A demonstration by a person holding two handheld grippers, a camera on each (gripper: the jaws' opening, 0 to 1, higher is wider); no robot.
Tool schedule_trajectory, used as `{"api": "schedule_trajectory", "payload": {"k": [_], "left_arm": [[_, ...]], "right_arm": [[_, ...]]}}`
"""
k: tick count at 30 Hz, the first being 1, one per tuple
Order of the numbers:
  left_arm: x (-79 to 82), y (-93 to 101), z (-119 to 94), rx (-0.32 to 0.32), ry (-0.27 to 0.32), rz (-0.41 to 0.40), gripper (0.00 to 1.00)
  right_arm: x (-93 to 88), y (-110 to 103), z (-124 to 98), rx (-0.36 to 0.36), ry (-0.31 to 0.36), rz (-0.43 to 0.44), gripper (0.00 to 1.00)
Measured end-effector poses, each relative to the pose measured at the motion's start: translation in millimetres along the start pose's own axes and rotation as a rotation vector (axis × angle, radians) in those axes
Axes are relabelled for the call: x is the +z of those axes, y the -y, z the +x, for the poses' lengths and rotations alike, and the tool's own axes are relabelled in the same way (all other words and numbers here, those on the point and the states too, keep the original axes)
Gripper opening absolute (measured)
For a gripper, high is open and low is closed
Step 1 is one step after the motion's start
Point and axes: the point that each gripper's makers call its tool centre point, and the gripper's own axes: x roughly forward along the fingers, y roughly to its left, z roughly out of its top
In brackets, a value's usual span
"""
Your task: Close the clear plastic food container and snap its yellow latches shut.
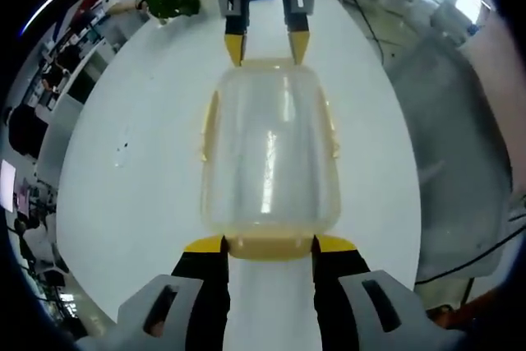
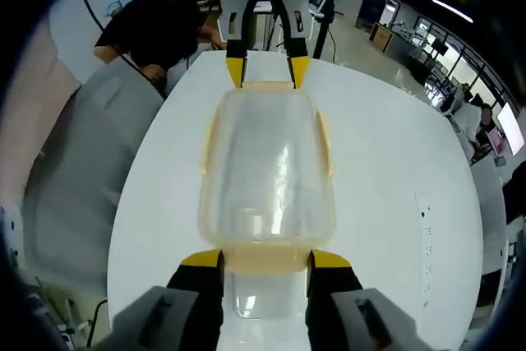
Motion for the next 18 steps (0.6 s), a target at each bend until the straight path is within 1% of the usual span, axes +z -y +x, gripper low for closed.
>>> {"api": "schedule_trajectory", "payload": {"k": [4,8,11,18], "left_arm": [[10.2,0.8,3,-0.002,0.013,0.001,0.37],[18.8,1.3,7,-0.008,0.013,0.004,0.37],[20.7,0.8,8,-0.01,0.006,0.013,0.37],[31.7,-0.6,8,-0.011,0.016,0.019,0.37]], "right_arm": [[-8.2,-1,-5,-0.001,-0.007,0.001,0.36],[-15.5,-3,-9,-0.002,-0.02,0.004,0.36],[-17.4,-3,-12,-0.005,-0.018,0.006,0.36],[-26.6,-2,-16,-0.009,-0.023,0.012,0.36]]}}
